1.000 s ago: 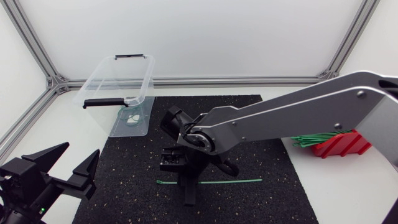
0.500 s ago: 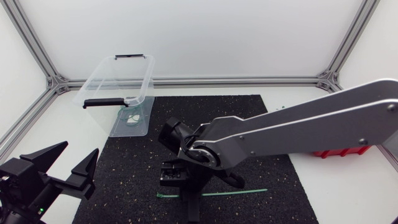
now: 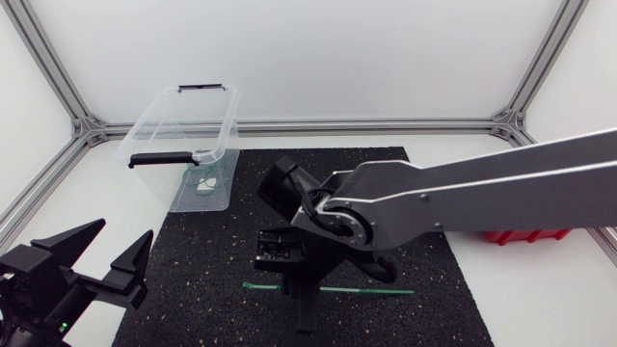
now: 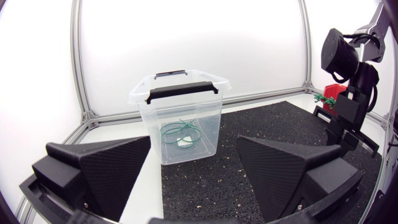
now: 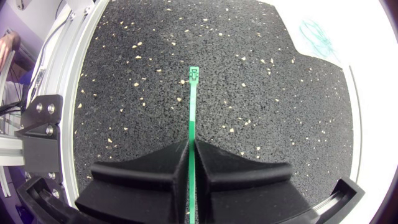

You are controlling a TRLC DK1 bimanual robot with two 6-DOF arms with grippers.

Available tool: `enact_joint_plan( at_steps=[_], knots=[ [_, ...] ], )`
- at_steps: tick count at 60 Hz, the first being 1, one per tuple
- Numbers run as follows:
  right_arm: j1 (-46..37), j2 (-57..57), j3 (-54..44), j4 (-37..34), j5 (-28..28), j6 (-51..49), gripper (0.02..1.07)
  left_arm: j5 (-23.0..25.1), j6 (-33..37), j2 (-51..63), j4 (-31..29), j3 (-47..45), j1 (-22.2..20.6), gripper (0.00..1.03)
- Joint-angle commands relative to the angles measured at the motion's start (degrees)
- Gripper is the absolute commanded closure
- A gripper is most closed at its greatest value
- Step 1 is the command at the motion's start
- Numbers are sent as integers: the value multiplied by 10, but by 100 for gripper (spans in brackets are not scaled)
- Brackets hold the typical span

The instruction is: Take a green cable tie from the red box, thread the tail through the head to close it, then place it in the transparent bin on the left.

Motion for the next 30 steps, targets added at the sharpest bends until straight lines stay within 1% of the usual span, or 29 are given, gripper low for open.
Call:
enact_joint_plan(
  at_steps=[1,9,19,23,30],
  knots=[
    [-14,-15,-2,-8,1,6,101,0,10,0,-7,-16,-3,7],
    [-39,-39,-2,-1,1,8,101,0,10,57,0,1,-3,8],
    [-64,-85,-5,14,5,18,101,1,-6,122,0,45,-2,8],
    [-73,-101,-10,25,10,24,101,22,-27,162,-13,77,1,8],
    [-87,-130,-23,50,31,31,101,73,-66,250,-48,151,15,8]
  ],
)
